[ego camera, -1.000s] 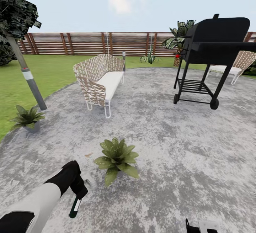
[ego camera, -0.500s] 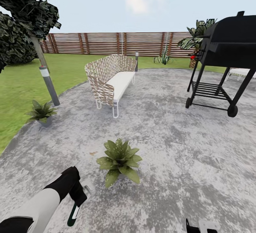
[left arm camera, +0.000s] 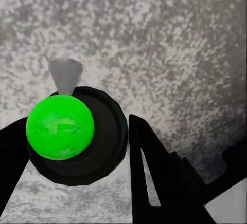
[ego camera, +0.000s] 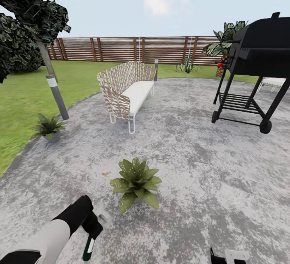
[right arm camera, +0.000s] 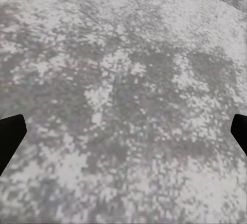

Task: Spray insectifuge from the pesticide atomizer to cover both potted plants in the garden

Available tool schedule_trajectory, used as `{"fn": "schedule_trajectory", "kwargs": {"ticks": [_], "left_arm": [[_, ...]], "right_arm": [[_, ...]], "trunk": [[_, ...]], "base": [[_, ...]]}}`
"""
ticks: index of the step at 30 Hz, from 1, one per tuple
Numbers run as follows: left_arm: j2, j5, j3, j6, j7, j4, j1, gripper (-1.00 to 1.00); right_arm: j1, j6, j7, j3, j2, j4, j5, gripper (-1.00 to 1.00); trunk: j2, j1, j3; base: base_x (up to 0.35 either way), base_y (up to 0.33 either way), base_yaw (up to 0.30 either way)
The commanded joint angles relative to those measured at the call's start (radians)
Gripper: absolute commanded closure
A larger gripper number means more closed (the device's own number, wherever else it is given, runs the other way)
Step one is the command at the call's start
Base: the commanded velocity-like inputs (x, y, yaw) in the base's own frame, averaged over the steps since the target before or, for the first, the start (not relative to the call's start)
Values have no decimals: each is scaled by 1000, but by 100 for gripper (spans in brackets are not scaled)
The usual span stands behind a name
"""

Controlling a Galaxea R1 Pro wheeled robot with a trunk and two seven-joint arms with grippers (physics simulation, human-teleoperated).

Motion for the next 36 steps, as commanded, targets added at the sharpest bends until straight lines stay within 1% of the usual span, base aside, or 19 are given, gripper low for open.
{"fn": "schedule_trajectory", "kwargs": {"ticks": [1, 2, 3, 6, 9, 14, 22, 30, 36], "left_arm": [[0, 36, -8, 2, 38, 6, 10, 100], [-2, 57, -9, 0, 70, 12, 19, 100], [-3, 70, -10, -1, 97, 14, 24, 100], [-7, 81, -11, -2, 126, 12, 30, 100], [-10, 83, -11, -1, 129, 6, 30, 100], [-13, 83, -9, 0, 129, 2, 31, 100], [-12, 83, -9, -3, 129, 2, 31, 100], [-12, 83, -9, -5, 129, 2, 31, 100], [-10, 84, -5, -5, 129, 1, 31, 100]], "right_arm": [[-1, -3, -7, -5, 0, 2, 11, -100], [-1, -3, -7, -5, 1, 2, 11, -100], [-1, -3, -7, -5, 1, 2, 11, -100], [-1, -3, -7, -5, 3, 2, 11, -100], [-1, -3, -7, -5, 3, 2, 11, -100], [-1, -3, -7, -6, 2, 2, 10, -100], [-1, -3, -7, -6, -3, 2, 11, -100], [-1, -3, -7, -6, -2, 3, 10, -100], [-1, -3, -7, -5, 2, 3, 11, -100]], "trunk": [[0, 0, -1], [0, 0, -1], [0, 0, -1], [0, 0, -1], [0, 0, -1], [0, 0, -1], [0, 0, -1], [0, 0, -1], [0, 0, -1]], "base": [[0, 0, 0], [0, 0, 0], [0, 0, 0], [0, 0, 20], [23, -37, 172], [120, -206, 231], [46, -242, 18], [-142, -234, 20], [-139, -187, 256]]}}
